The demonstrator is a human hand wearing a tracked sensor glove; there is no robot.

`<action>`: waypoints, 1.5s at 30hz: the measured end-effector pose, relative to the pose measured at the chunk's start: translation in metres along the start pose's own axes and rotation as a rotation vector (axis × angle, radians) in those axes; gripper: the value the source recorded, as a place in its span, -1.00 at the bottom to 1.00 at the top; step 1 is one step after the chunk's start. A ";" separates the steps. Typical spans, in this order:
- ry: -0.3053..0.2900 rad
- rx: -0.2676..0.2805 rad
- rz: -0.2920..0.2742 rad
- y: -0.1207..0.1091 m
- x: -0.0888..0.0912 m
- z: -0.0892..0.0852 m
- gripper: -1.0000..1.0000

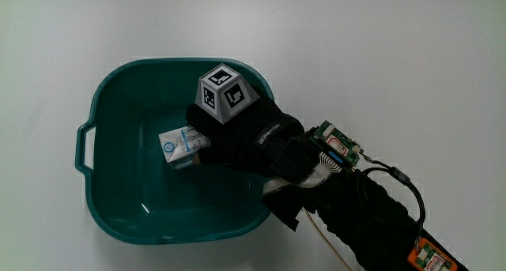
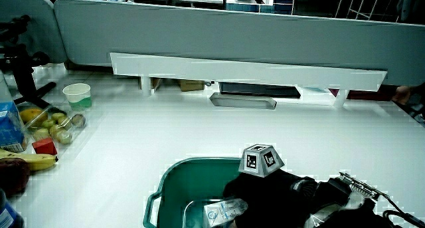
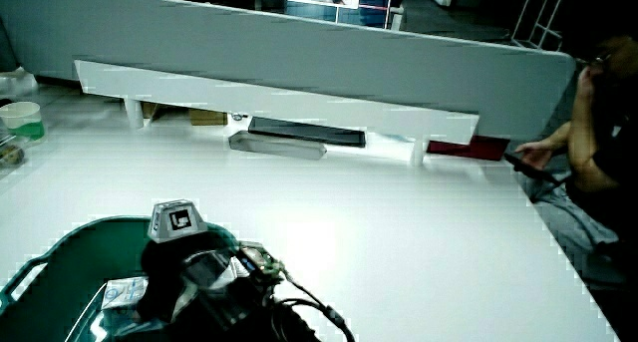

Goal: Pick milk from plate

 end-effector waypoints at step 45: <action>-0.061 0.205 0.074 -0.009 -0.005 0.012 1.00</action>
